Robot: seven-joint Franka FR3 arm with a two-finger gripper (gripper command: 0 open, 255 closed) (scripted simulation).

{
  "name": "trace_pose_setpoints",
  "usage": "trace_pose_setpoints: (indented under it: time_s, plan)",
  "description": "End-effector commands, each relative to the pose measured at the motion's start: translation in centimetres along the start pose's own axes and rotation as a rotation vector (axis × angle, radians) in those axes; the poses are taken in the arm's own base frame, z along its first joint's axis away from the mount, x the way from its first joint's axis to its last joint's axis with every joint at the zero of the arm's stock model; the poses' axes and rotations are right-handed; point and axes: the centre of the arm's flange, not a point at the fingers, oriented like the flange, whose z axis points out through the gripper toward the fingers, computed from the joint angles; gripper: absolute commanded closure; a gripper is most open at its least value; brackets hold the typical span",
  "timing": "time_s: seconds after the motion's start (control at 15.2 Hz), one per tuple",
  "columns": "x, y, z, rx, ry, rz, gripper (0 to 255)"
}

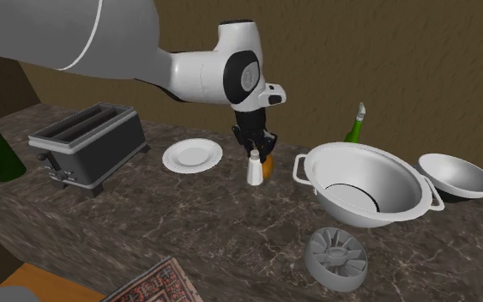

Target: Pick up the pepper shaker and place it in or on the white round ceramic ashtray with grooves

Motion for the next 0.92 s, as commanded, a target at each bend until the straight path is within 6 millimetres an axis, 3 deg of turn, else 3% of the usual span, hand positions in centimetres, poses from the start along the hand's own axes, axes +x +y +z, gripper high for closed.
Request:
trace_pose_setpoints:
  time_s: [0.0,0.33,0.86]
  plan:
    - [0.2,0.1,-1.0,0.000,0.000,0.000,255]
    - [0.5,0.3,-3.2,0.000,0.000,0.000,255]
    - [-0.3,10.8,-3.8,0.000,0.000,0.000,255]
